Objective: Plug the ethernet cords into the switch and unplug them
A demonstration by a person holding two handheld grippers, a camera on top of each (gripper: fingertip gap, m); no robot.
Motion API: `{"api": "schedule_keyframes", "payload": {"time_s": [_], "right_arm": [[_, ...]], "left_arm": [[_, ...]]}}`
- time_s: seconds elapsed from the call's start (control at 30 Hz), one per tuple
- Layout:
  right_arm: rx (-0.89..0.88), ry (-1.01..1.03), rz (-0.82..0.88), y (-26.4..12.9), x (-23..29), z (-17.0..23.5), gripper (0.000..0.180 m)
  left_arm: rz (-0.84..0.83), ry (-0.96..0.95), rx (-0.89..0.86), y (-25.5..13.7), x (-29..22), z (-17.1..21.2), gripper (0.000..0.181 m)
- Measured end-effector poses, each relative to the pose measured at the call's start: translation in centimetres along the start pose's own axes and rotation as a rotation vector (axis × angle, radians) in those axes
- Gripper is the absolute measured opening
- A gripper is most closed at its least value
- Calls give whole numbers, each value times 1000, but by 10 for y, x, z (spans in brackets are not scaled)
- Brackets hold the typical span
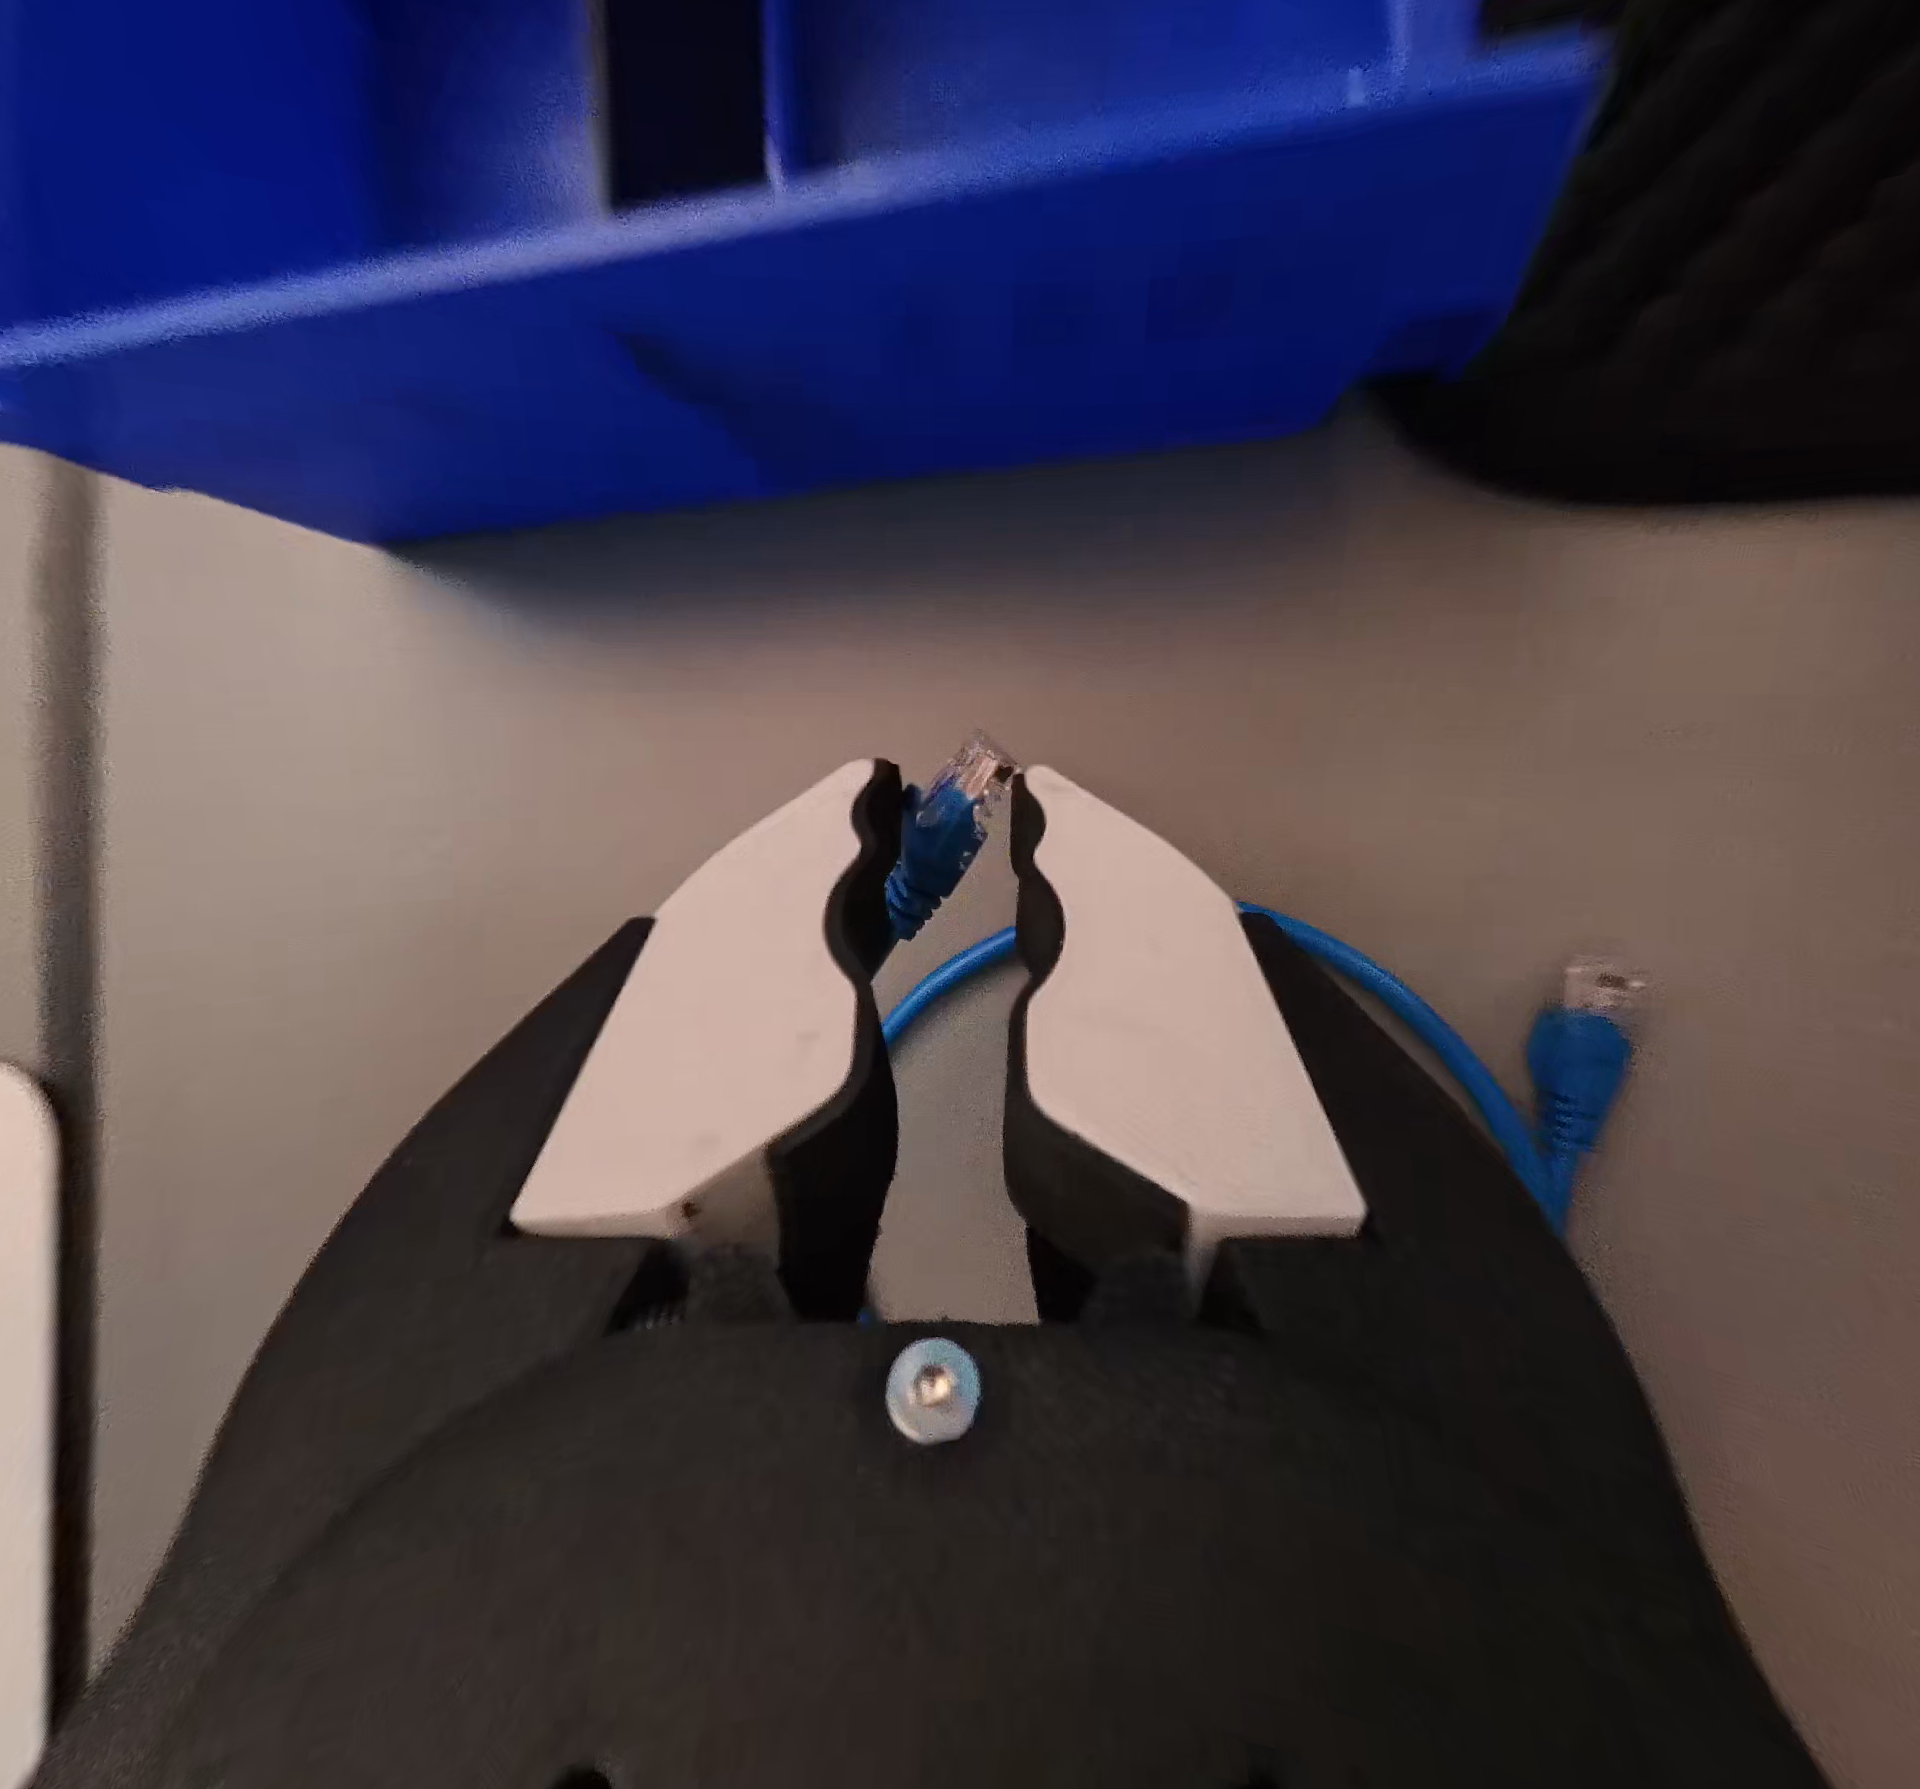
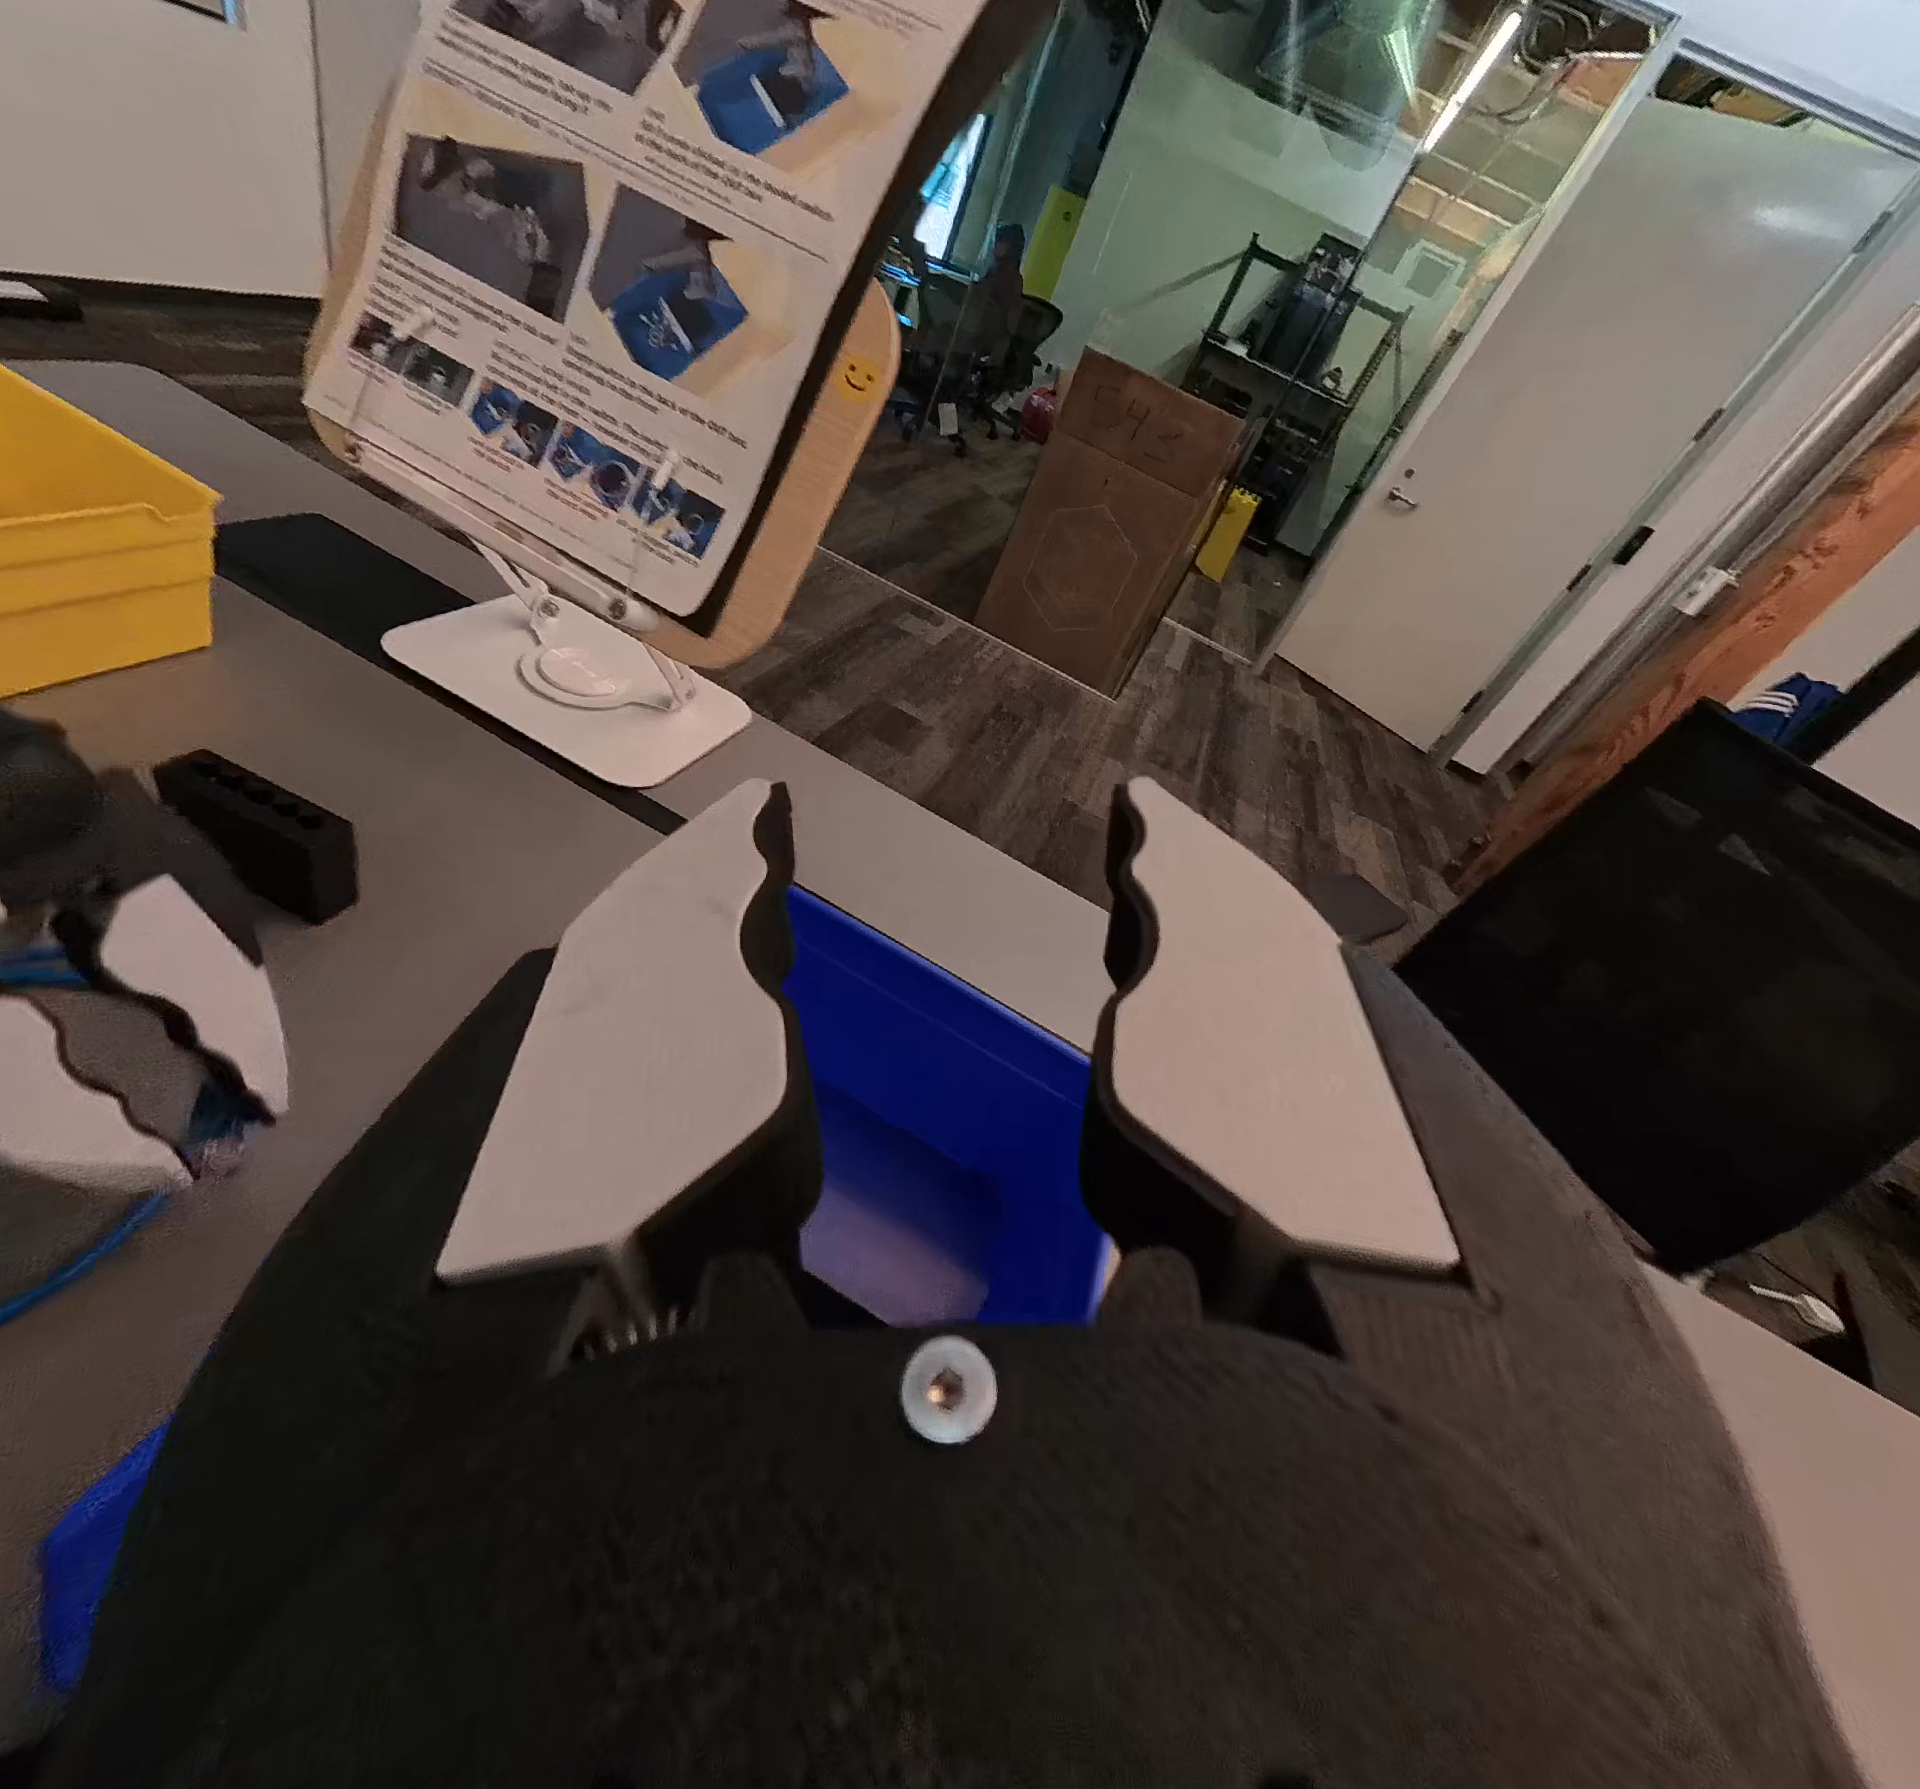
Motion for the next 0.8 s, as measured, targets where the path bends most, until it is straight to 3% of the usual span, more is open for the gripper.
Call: {"api": "schedule_keyframes", "payload": {"time_s": [0.03, 0.2, 0.33, 0.4, 0.67, 0.8], "right_arm": [[-6, -2, -24, 2, 4, -1, 59], [-42, -12, -229, 18, 40, -11, 59], [-74, -10, -550, 38, 94, -17, 59], [-54, -7, -678, 49, 121, -16, 59], [65, -73, -865, 87, 192, 8, 59], [201, -184, -811, 103, 203, 29, 59]], "left_arm": [[-43, -4, -48, -18, 0, -4, 19], [-218, -31, -330, -116, -8, -11, 18], [-293, -49, -486, -168, -20, -3, 17], [-320, -34, -473, -179, -23, 5, 17], [-306, -42, -581, -201, -20, 16, 17], [-293, -32, -524, -194, -18, 20, 17]]}}
Point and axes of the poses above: each gripper's, where its closed fingertips meet, y out along the fingers, z out of its underside, x = y × z across the jaws, the point moved 8 cm from there along -y, back along the fingers, and after that the axes turned 11 degrees about y, right-handed, at the moved point
